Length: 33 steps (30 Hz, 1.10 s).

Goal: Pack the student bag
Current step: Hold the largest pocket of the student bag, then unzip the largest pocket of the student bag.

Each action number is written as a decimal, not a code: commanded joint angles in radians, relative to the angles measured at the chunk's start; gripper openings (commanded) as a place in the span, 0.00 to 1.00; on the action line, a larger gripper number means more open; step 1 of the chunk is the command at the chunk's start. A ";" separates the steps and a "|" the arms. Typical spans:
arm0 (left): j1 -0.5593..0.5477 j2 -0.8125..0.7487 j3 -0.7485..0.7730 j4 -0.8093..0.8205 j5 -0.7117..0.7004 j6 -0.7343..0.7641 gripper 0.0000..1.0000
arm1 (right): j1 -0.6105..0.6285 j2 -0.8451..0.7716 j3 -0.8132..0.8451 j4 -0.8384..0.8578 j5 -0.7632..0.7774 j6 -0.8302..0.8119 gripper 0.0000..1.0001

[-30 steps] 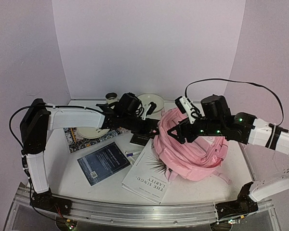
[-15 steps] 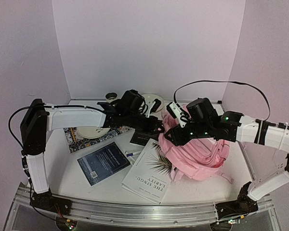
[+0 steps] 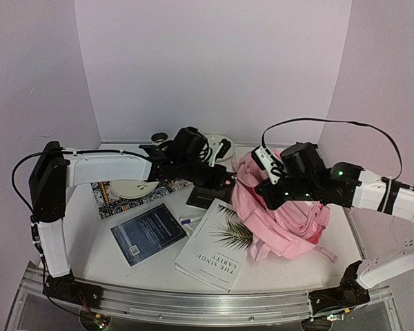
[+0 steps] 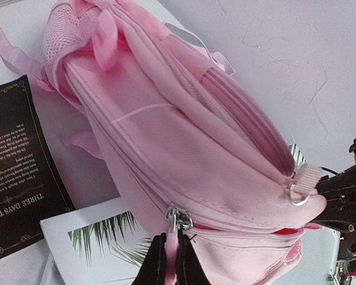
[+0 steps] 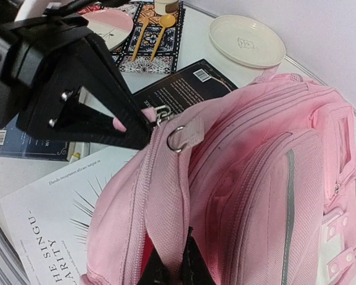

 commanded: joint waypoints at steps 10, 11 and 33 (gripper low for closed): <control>0.120 0.095 0.157 0.041 -0.123 0.055 0.00 | 0.001 -0.261 -0.091 -0.049 -0.072 -0.065 0.00; 0.120 0.113 0.168 0.040 -0.115 0.058 0.00 | 0.001 -0.273 -0.089 -0.049 -0.080 -0.069 0.00; 0.121 0.221 0.277 0.013 -0.168 0.104 0.32 | -0.011 -0.272 -0.035 -0.059 0.257 -0.045 0.00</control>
